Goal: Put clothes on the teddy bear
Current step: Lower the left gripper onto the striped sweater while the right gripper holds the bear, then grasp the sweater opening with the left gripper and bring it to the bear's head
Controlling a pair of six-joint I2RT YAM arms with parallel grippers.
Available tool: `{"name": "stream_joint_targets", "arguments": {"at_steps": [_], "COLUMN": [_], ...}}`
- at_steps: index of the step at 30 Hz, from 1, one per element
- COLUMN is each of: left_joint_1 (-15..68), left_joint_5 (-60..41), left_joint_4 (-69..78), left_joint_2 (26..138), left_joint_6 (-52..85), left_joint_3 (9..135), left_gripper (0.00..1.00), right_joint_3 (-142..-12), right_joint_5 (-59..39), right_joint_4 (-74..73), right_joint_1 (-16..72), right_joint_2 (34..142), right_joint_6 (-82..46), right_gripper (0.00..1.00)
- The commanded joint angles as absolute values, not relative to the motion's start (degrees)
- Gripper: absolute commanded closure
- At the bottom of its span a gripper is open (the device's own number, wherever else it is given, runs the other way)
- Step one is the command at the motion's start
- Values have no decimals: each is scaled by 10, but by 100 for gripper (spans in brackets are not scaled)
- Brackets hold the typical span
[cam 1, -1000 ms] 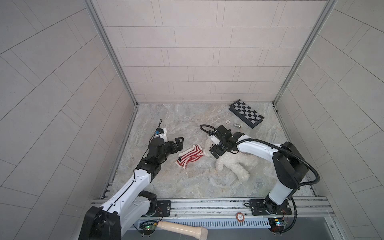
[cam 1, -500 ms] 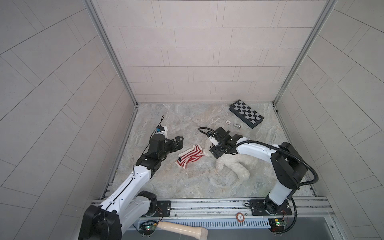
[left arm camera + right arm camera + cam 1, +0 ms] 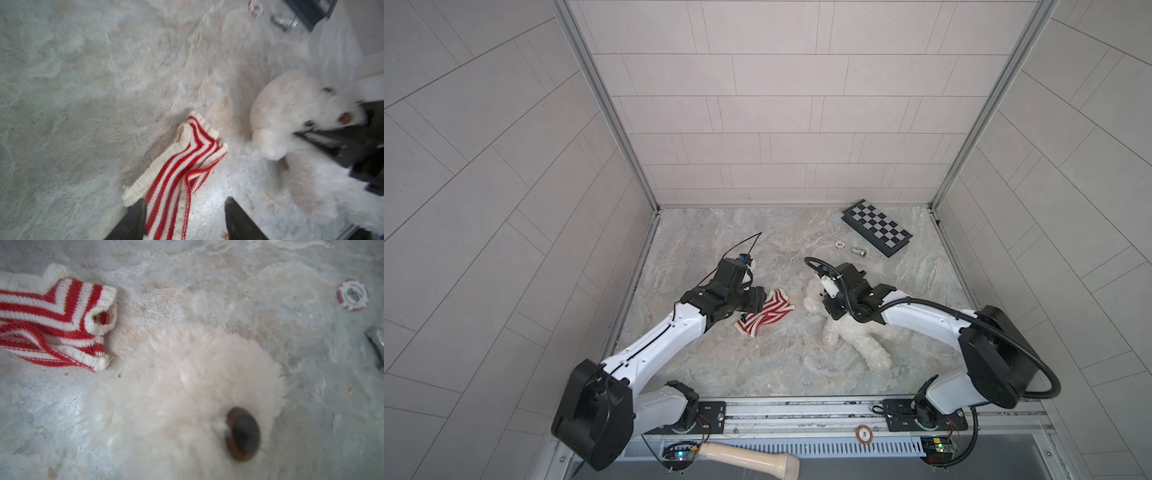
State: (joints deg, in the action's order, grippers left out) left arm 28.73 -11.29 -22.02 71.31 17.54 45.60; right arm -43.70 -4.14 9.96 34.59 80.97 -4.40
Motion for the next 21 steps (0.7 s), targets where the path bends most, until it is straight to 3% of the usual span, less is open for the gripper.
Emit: {"name": "stream_joint_targets", "arguments": {"at_steps": [1, 6, 9, 17, 21], "left_joint_1": [322, 348, 350, 376, 378], "left_joint_5": [-109, -64, -67, -26, -1], "left_joint_4": [-278, -299, -311, -352, -352], "left_joint_2": [761, 846, 893, 945, 952], "left_joint_6": [136, 107, 97, 101, 101], "left_joint_3": [500, 539, 563, 584, 584], "left_gripper": [44, 45, 50, 57, 66], "right_joint_3": [-392, -365, -358, -321, -309], "right_joint_5": [-63, -81, -95, -126, -131], "right_joint_4": [38, 42, 46, 30, 13], "right_joint_1": [347, 337, 336, 336, 335], "right_joint_2": [742, 674, 656, 633, 624], "right_joint_6": [-68, -74, -74, -73, -72], "right_gripper": [94, 100, 100, 100, 100]}}
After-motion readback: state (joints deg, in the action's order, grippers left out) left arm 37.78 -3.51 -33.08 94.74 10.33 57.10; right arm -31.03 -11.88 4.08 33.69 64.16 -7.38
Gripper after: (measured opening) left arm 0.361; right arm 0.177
